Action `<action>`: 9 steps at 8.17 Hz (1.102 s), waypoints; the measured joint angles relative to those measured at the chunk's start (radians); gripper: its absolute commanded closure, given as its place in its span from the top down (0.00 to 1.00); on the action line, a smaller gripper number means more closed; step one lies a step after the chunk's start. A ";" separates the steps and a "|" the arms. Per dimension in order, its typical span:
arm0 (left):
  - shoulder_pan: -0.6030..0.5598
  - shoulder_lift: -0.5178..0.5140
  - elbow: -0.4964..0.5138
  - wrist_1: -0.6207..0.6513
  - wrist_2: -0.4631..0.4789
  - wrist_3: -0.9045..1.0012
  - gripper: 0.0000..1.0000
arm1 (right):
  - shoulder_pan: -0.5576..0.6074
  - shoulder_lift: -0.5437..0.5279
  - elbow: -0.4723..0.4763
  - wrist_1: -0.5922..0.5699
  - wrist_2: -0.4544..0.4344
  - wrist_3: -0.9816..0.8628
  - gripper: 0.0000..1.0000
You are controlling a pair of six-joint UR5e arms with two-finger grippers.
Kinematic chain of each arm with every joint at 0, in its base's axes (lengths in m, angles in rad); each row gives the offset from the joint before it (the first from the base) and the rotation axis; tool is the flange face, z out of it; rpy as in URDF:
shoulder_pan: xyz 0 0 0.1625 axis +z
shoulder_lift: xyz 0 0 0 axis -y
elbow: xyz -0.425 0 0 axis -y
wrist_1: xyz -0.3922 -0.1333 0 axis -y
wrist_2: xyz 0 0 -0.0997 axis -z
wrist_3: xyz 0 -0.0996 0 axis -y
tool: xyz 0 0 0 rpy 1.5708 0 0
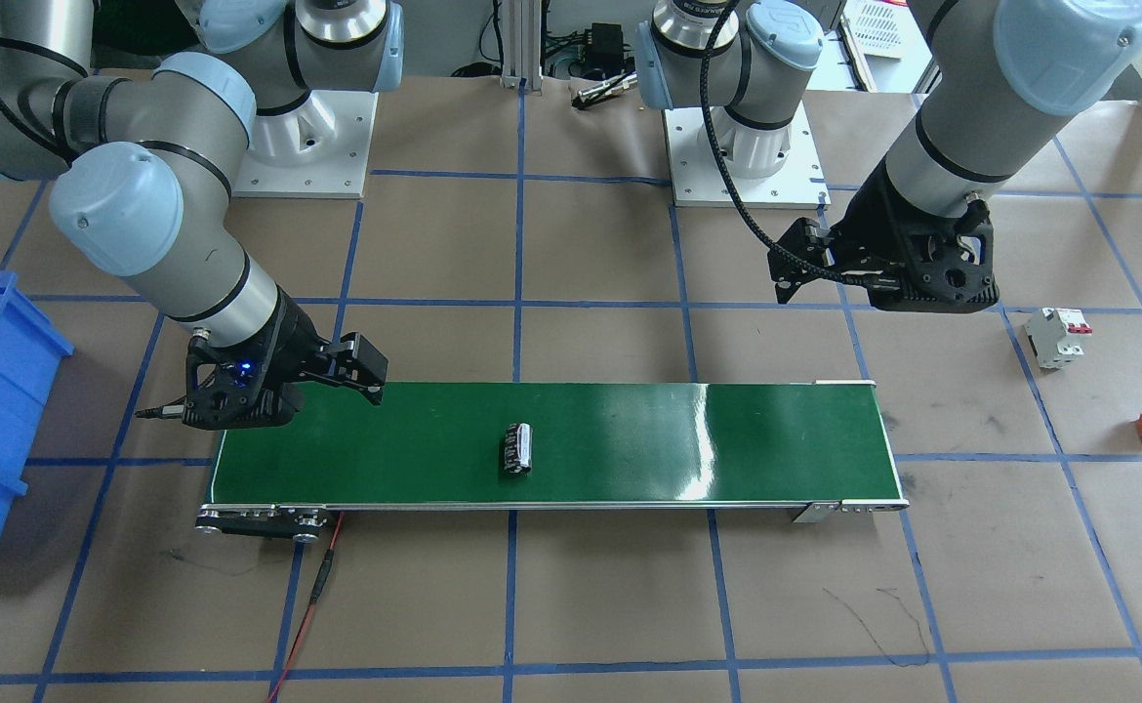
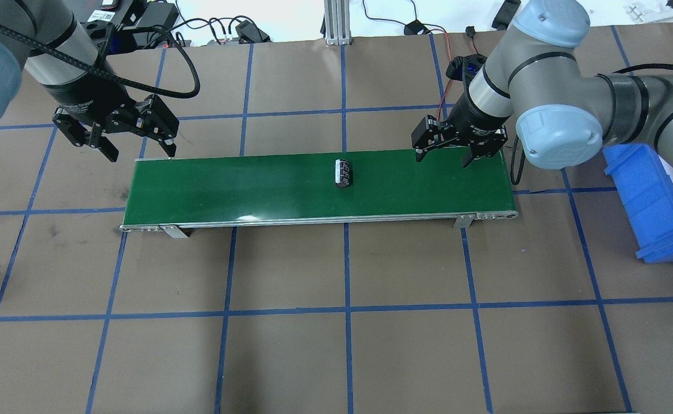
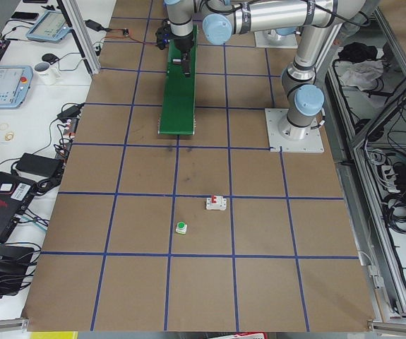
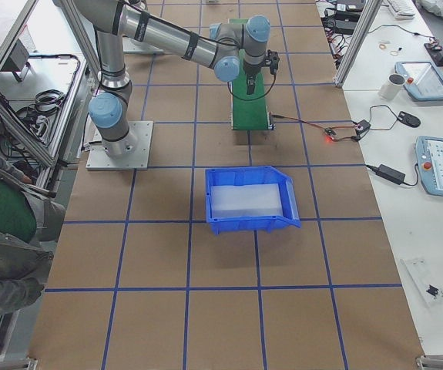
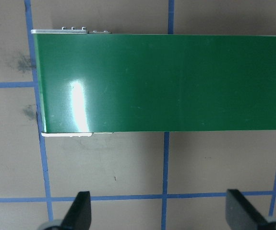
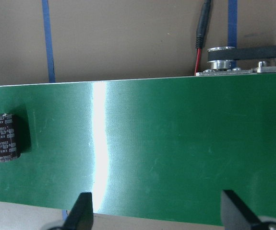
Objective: Move capacitor from left to right
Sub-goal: 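Close the right gripper on the capacitor as the belt carries it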
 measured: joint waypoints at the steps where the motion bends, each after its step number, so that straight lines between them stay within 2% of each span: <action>1: 0.000 0.000 0.000 0.000 0.000 0.000 1.00 | 0.000 0.000 0.002 0.000 0.000 0.005 0.94; 9: 0.001 -0.001 0.000 0.002 0.000 0.000 1.00 | 0.002 0.033 0.016 -0.030 0.000 0.012 0.91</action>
